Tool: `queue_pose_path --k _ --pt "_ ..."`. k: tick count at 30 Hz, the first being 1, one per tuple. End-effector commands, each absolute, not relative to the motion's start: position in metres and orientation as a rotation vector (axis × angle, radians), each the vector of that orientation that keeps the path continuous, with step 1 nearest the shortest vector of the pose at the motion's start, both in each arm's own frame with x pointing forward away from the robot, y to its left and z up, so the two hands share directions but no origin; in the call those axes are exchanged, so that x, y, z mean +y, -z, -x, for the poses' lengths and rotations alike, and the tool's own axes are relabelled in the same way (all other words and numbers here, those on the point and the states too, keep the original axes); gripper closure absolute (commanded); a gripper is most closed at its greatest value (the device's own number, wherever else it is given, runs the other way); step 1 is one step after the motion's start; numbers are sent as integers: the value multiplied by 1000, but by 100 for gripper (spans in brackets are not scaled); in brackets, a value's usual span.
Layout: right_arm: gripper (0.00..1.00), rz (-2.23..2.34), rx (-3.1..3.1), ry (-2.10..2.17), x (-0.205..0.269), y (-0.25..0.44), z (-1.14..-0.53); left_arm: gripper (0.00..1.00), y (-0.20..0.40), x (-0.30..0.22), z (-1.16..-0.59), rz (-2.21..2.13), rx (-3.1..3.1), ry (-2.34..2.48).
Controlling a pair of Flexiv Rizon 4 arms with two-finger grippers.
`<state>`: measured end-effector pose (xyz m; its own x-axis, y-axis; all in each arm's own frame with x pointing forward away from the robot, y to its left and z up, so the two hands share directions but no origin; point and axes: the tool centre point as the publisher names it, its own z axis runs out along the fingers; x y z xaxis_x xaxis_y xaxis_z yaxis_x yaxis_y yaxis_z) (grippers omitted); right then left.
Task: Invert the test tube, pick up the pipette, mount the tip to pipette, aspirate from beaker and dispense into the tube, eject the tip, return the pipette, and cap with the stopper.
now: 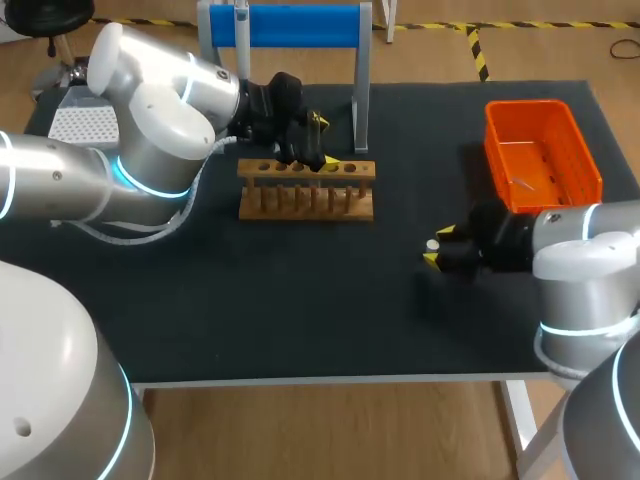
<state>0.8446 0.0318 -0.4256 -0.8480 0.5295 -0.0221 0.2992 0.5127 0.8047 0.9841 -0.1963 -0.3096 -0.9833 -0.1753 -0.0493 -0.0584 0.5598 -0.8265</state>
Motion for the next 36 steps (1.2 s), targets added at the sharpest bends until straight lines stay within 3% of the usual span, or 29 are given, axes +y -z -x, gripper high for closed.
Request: queue_pose_path --k 1,36 --pt "50 -701 2482 -1252 33 429 -845 0 309 -197 -985 200 2667 1401" --pt "53 -703 2482 -1275 37 432 -854 0 309 -197 -985 200 2667 1401"
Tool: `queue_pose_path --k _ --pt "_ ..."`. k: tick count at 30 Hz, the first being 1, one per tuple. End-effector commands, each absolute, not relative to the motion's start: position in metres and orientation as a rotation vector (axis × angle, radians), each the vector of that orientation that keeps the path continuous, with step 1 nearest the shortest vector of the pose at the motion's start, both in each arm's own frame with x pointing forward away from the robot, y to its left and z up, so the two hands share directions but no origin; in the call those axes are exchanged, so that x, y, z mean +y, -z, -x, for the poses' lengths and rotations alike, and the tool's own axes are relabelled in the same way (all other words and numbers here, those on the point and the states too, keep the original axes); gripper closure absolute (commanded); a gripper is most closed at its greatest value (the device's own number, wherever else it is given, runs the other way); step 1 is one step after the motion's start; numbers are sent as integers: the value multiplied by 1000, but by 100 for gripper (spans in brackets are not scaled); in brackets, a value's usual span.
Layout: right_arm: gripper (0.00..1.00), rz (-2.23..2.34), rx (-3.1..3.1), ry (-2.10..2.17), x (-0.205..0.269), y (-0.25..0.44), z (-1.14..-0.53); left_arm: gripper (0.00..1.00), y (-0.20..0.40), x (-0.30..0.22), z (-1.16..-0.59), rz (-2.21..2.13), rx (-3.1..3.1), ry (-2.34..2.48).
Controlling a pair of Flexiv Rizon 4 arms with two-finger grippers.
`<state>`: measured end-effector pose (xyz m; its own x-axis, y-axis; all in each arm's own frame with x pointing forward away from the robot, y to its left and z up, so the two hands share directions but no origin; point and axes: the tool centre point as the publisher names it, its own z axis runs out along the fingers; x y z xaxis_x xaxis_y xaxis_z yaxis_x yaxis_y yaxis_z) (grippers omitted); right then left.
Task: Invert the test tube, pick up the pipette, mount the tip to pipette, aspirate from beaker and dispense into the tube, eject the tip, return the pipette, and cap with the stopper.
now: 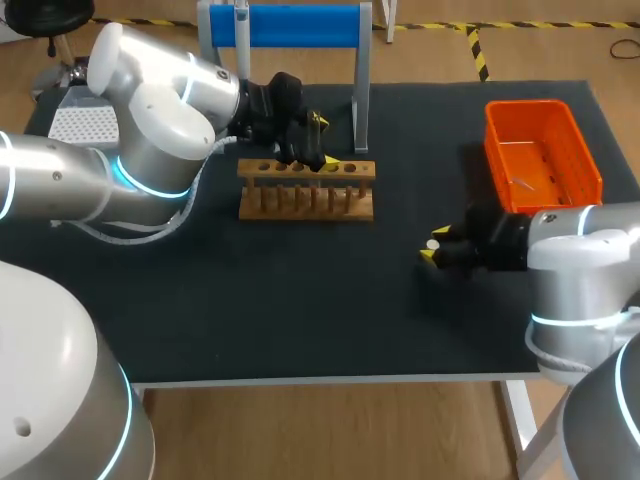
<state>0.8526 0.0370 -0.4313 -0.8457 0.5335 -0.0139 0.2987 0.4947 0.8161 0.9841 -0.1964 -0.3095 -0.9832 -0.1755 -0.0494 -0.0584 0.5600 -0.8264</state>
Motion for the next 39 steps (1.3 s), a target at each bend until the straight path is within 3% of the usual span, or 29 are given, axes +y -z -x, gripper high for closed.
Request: queue_pose_path --k 1,14,37,39 --pt "53 -702 2482 -1276 37 432 -854 0 309 -197 -985 200 2667 1401" --pt "62 -702 2480 -1281 38 432 -855 0 309 -197 -985 200 2667 1401" --pt "66 -711 2480 -1274 36 433 -855 0 309 -197 -985 200 2667 1401" --pt "72 -711 2480 -1274 36 433 -855 0 309 -197 -985 200 2667 1401"
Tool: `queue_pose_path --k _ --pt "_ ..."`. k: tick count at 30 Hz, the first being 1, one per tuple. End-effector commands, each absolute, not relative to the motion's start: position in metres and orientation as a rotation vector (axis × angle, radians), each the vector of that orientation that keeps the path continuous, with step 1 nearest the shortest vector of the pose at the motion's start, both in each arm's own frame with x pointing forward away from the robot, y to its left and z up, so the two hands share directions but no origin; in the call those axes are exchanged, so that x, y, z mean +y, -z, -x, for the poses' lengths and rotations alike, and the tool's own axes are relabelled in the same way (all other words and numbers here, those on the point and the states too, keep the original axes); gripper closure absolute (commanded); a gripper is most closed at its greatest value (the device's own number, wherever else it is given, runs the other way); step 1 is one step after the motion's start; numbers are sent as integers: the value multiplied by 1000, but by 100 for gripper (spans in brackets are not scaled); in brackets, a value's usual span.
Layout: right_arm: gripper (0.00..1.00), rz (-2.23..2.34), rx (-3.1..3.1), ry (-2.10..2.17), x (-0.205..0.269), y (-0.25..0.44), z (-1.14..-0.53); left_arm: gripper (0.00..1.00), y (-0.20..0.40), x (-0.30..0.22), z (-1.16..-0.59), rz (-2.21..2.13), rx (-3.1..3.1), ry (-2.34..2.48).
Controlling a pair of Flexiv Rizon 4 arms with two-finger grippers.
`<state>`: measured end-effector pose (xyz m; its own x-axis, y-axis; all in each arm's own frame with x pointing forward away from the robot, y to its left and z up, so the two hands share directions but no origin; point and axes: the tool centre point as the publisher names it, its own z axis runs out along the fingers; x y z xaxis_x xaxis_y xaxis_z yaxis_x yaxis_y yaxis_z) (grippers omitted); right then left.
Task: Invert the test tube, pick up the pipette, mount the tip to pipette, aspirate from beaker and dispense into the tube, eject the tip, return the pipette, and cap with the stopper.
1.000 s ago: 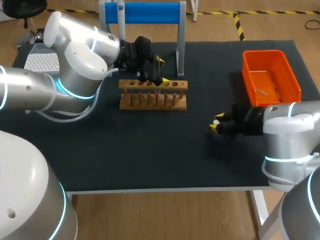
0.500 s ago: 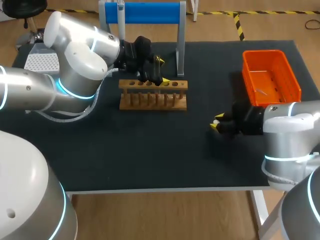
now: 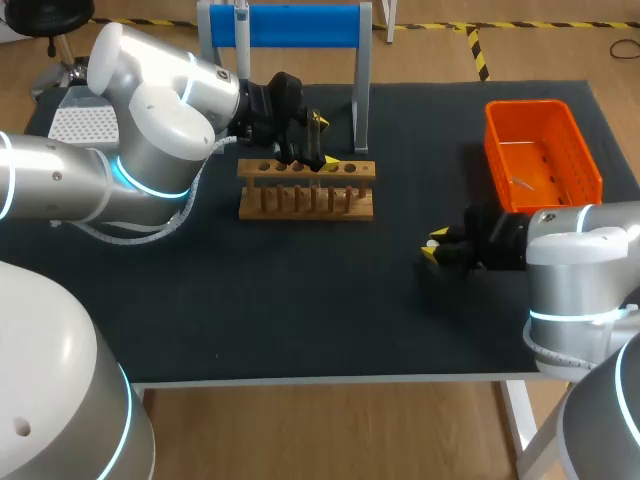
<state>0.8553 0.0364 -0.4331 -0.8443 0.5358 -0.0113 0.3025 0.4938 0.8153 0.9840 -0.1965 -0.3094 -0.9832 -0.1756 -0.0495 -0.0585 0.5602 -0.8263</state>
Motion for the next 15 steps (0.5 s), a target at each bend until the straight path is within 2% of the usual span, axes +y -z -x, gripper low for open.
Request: queue_pose_path --k 1,3,5,6,15 --pt "73 -712 2479 -1274 36 433 -855 0 309 -197 -985 200 2667 1401" --pt "92 -712 2480 -1274 36 433 -855 0 309 -197 -985 200 2667 1401" --pt "95 -713 2480 -1274 36 433 -855 0 309 -197 -985 200 2667 1401" --pt "100 -713 2479 -1274 36 433 -855 0 309 -197 -985 200 2667 1401" --pt "100 -695 2473 -1295 36 423 -856 0 309 -197 -985 200 2667 1401"
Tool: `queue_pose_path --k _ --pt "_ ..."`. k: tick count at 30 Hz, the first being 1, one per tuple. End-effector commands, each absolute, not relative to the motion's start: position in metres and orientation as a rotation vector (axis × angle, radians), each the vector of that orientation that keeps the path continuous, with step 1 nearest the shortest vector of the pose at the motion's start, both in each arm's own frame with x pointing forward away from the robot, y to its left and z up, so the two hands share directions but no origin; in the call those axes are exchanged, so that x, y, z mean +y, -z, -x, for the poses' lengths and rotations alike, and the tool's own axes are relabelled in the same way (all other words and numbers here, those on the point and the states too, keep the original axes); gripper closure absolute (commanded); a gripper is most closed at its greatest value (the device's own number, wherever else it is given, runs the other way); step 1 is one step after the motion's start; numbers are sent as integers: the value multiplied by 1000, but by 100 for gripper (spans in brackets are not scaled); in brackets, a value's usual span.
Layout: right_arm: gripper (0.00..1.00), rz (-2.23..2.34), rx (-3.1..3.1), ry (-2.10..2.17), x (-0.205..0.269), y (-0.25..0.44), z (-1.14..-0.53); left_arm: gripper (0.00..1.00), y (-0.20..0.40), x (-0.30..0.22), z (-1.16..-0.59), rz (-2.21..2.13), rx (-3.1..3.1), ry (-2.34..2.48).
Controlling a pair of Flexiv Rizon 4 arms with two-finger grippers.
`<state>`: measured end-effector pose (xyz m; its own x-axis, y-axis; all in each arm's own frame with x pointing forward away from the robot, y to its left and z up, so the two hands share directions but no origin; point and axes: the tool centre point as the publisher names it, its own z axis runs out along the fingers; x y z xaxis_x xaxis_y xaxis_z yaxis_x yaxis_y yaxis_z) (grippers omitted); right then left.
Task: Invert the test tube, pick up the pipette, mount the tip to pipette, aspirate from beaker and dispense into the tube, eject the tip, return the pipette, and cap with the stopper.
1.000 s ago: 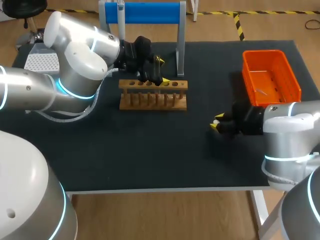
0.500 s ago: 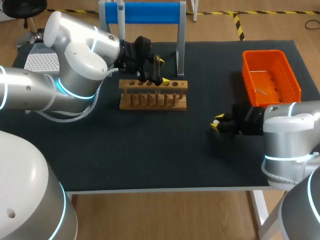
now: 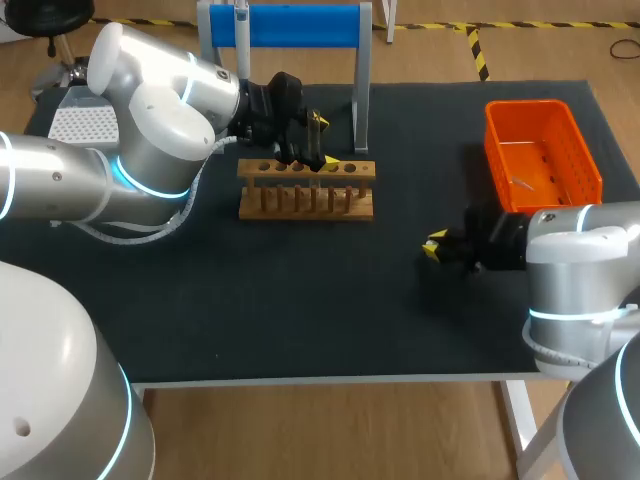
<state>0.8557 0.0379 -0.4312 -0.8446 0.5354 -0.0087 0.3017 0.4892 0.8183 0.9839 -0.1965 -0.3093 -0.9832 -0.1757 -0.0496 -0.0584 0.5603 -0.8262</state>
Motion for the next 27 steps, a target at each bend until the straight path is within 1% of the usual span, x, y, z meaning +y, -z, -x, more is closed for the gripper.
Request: queue_pose_path --k 1,12,27 --pt "100 -676 2475 -1300 36 418 -857 0 309 -197 -985 200 2667 1401" --pt "100 -475 2529 -1417 57 362 -862 0 309 -197 -985 200 2667 1401" --pt "100 -125 2598 -1444 93 271 -882 0 309 -197 -985 200 2667 1401"
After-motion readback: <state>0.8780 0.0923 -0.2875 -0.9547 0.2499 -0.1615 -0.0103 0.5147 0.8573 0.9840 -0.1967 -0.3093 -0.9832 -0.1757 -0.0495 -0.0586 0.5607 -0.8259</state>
